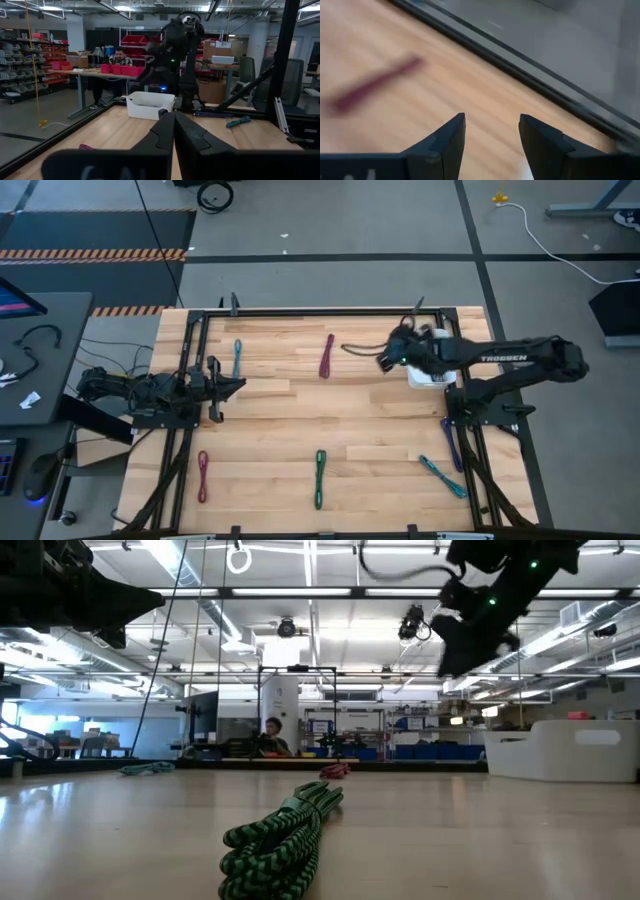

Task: Pick and place USB-C Cables
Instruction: Put the bottom pink charger cable into the white bin

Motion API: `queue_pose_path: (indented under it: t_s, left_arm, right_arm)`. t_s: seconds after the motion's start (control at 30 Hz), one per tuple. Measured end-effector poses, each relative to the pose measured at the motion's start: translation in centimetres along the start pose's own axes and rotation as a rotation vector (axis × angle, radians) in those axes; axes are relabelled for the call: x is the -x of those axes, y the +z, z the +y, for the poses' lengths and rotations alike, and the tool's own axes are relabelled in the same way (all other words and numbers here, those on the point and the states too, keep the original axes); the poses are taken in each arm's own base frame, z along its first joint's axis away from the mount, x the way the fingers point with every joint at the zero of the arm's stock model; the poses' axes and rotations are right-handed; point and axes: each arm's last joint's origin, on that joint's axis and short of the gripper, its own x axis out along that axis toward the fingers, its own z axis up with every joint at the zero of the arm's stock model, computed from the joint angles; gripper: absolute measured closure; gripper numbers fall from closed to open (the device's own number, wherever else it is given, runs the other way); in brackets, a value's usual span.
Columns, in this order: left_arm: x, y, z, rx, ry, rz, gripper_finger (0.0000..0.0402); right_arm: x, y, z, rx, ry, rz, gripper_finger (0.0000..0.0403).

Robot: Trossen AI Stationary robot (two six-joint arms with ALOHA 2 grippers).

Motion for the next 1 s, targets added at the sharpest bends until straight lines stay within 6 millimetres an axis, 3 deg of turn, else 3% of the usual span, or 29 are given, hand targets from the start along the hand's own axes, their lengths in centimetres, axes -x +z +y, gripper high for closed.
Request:
queue_pose_path:
  t_s: [0.23, 0.37, 0.6, 0.83, 1.0]
  left_arm:
    - [0.0, 0.2, 0.0, 0.027, -0.003, -0.018, 0.0388]
    - [0.0, 1.2, 0.1, 0.155, 0.044, -0.06, 0.0385]
    - [-1.4, 2.2, -1.0, 0.339, 0.132, 0.444, 0.0396]
    - [-5.1, 3.8, -5.1, 0.515, 0.178, 1.068, 0.0394]
    - [-6.2, 3.1, -8.2, 0.633, 0.355, 1.481, 0.0376]
  right_arm:
    - [-1.1, -4.1, 6.3, 0.049, 0.663, -0.354, 0.0213]
    - [-1.3, -7.0, 7.7, -0.014, 0.817, -0.478, 0.0215]
    - [-1.8, -9.5, 9.9, 0.004, 0.853, -0.474, 0.0221]
    - [-2.1, -10.4, 11.3, 0.089, 0.856, -0.465, 0.0222]
    - [-2.2, -11.2, 11.7, 0.118, 0.862, -0.45, 0.0222]
